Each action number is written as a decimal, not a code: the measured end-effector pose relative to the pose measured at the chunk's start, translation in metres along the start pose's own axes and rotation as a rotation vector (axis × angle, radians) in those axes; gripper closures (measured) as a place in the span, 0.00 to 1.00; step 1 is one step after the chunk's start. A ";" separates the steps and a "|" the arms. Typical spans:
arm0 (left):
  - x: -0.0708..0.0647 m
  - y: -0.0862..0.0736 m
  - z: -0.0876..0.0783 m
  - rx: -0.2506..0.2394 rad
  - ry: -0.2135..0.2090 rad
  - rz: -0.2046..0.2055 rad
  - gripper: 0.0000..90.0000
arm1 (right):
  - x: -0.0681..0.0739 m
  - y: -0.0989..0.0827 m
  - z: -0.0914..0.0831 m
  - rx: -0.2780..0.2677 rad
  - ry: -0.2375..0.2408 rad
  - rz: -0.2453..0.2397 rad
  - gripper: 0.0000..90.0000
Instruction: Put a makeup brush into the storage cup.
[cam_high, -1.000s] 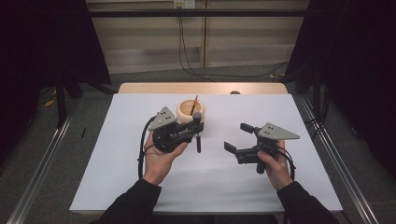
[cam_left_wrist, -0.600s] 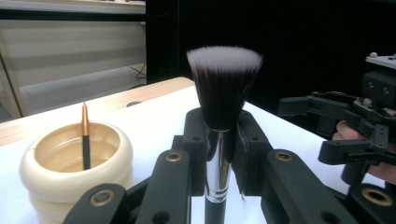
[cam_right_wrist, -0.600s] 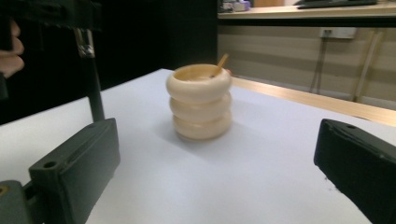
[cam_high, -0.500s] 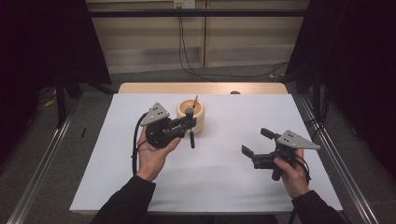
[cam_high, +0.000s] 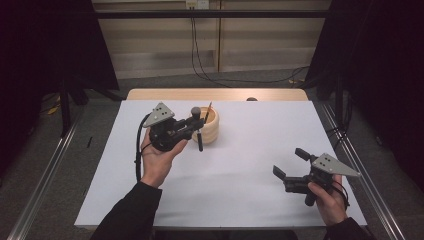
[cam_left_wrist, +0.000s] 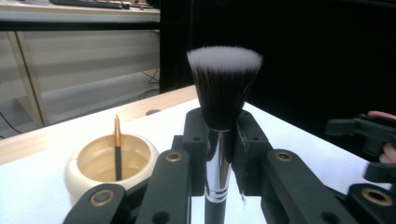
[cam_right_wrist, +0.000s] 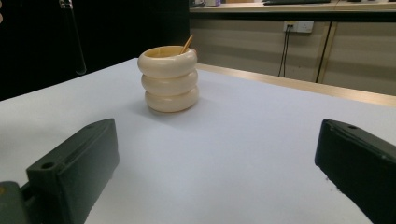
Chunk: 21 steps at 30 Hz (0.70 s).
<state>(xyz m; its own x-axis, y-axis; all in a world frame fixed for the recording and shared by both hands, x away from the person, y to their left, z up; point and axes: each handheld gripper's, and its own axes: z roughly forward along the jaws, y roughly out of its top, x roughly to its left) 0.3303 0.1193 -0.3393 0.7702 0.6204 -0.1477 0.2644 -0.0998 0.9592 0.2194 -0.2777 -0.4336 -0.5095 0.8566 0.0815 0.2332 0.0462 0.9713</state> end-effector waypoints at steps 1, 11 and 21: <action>0.001 0.001 0.000 -0.003 0.004 0.000 0.86 | 0.000 -0.001 -0.002 -0.002 -0.009 -0.003 0.00; 0.011 0.009 0.008 0.004 0.015 0.007 0.86 | -0.001 -0.009 -0.015 -0.004 -0.033 0.002 0.00; 0.018 0.012 0.020 -0.001 0.008 0.016 0.86 | -0.003 -0.014 -0.019 -0.013 -0.042 0.005 0.00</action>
<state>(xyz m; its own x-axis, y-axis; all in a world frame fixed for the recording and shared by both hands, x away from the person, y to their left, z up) 0.3593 0.1135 -0.3350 0.7694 0.6253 -0.1304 0.2514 -0.1088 0.9617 0.2016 -0.2907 -0.4429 -0.4730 0.8777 0.0772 0.2249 0.0355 0.9737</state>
